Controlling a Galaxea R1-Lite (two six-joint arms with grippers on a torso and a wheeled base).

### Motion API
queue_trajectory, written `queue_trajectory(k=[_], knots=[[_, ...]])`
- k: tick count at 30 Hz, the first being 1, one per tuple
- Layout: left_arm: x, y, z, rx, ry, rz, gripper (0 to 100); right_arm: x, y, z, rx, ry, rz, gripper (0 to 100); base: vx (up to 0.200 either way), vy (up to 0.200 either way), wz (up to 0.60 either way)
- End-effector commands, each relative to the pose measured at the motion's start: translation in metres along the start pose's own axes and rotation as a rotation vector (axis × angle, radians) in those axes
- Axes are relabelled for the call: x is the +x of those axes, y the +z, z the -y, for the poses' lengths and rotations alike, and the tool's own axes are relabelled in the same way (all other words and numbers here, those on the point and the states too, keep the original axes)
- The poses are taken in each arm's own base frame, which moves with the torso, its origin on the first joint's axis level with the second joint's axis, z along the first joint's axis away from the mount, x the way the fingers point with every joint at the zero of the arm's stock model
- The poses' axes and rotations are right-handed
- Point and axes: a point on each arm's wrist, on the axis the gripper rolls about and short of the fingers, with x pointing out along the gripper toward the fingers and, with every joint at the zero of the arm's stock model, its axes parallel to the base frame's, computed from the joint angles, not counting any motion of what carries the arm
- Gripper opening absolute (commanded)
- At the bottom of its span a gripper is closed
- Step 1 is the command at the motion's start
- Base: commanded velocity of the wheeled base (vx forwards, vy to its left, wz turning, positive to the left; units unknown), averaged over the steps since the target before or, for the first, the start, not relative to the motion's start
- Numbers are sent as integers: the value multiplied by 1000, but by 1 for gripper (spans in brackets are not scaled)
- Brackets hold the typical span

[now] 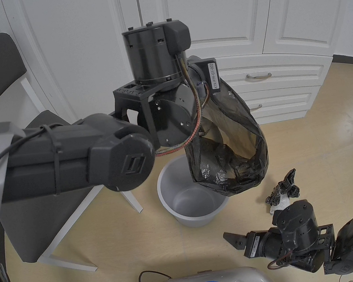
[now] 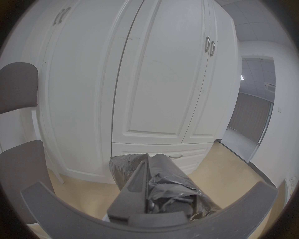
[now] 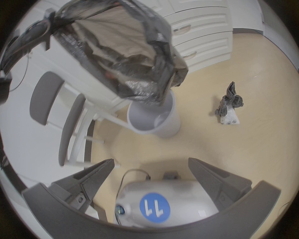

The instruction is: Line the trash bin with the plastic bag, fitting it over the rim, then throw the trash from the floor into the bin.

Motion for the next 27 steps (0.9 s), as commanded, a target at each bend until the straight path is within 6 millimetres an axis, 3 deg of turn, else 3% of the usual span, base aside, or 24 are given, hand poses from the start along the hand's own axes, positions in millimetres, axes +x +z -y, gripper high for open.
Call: queue_trajectory(k=[1, 9, 20, 24, 27], knots=[[-6, 12, -2, -13, -2, 20, 0, 28, 3, 10, 39, -56, 46, 100, 0, 0, 0], [-18, 12, -8, -6, -1, 7, 0, 36, 27, 12, 120, -15, 189, 100, 0, 0, 0], [-26, 21, 3, -11, -3, 22, 0, 68, 9, 8, 198, 82, 249, 100, 0, 0, 0], [-28, 21, 3, -10, -5, 19, 0, 82, 8, 13, 217, 72, 310, 100, 0, 0, 0], [-28, 21, 3, -12, -5, 19, 0, 81, 13, 14, 227, 69, 328, 100, 0, 0, 0]])
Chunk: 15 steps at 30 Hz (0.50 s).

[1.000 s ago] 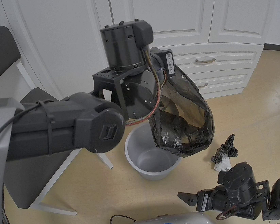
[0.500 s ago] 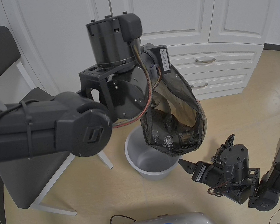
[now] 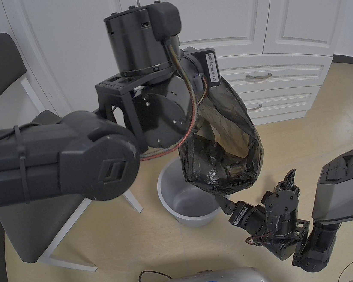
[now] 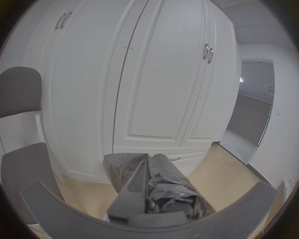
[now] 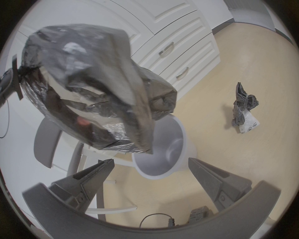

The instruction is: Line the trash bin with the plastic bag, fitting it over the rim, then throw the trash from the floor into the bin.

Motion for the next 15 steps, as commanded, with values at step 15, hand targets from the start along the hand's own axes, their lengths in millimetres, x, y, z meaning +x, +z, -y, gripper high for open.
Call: queue_trajectory(k=[15], knots=[[-11, 1, 5, -8, -22, -3, 0, 10, 26, -14, 51, 60, 110, 100, 0, 0, 0]])
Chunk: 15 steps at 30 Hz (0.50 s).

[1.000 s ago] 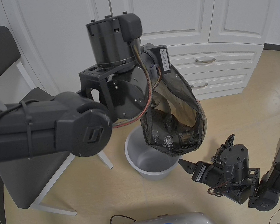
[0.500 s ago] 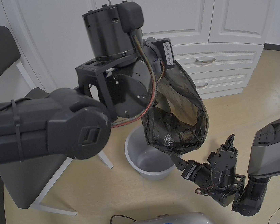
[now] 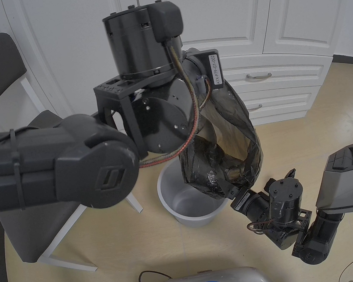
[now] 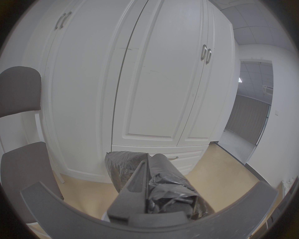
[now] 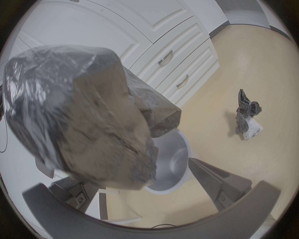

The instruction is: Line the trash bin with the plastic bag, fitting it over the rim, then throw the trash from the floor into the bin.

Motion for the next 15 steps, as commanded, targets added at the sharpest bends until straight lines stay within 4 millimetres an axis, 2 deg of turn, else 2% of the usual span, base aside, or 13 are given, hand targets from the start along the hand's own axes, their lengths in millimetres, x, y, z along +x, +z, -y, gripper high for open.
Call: queue_trajectory(k=[1, 15], knots=[[-3, 1, 1, -3, -6, 0, 0, 1, 6, -8, 17, 36, 29, 100, 0, 0, 0], [-10, 1, 5, -1, -23, -9, 0, 1, 5, -6, 11, 28, 25, 100, 0, 0, 0]])
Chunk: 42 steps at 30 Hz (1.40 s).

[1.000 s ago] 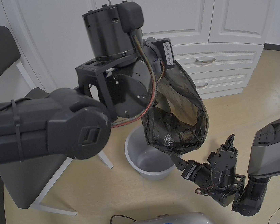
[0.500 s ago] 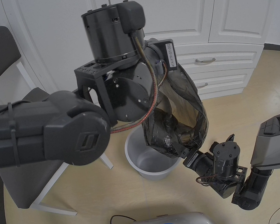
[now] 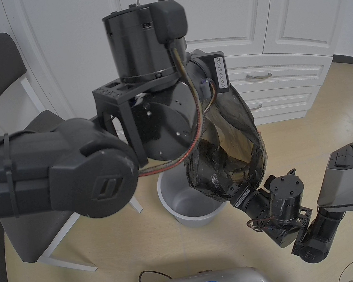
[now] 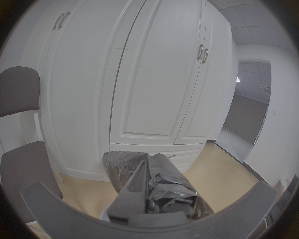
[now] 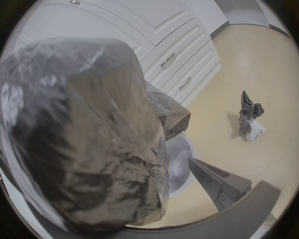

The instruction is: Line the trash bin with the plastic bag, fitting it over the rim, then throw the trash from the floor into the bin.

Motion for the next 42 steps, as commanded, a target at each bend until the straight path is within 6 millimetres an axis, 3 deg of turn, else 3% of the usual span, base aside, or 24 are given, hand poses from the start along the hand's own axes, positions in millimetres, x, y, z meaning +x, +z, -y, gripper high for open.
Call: queue_trajectory(k=[1, 2, 16, 19, 20, 22, 25, 27, 28, 29, 31, 34, 35, 42], knots=[[-2, 3, 0, -4, -2, 5, 0, 0, 0, -1, 5, 11, 8, 100, 0, 0, 0], [-2, 3, 0, -4, -2, 5, 0, 0, 1, -1, 5, 12, 9, 0, 0, 0, 0], [0, -7, -10, -10, 60, -8, 0, -14, 10, 9, -47, -11, -23, 0, 0, 0, 0], [-1, -17, -22, -33, 85, -7, 0, -21, 39, 16, -160, 17, -24, 0, 0, 0, 0], [-1, -17, -22, -33, 85, -7, 0, -21, 39, 16, -160, 17, -24, 0, 0, 0, 0], [-7, -25, -35, -38, 106, -3, 0, -21, 72, 13, -198, 65, 20, 0, 0, 0, 0], [-12, -34, -46, -37, 121, -5, 0, -17, 100, 3, -251, 78, 8, 0, 0, 0, 0], [-21, -51, -54, -41, 132, -29, 0, -13, 134, -14, -313, 44, -23, 0, 0, 0, 0], [-22, -52, -55, -43, 132, -31, 0, -13, 136, -16, -316, 44, -26, 0, 0, 0, 0], [-30, -67, -60, -58, 135, -53, 0, -14, 161, -32, -344, 17, -72, 0, 0, 0, 0], [-42, -83, -66, -77, 135, -75, 0, -15, 187, -49, -363, -5, -140, 0, 0, 0, 0], [-55, -99, -71, -78, 133, -100, 0, -12, 203, -61, -391, -14, -192, 0, 0, 0, 0], [-68, -114, -78, -71, 132, -115, 0, -6, 218, -73, -445, -14, -204, 0, 0, 0, 0], [-96, -143, -91, -43, 124, -160, 0, 16, 236, -98, -585, 4, -206, 0, 0, 0, 0]])
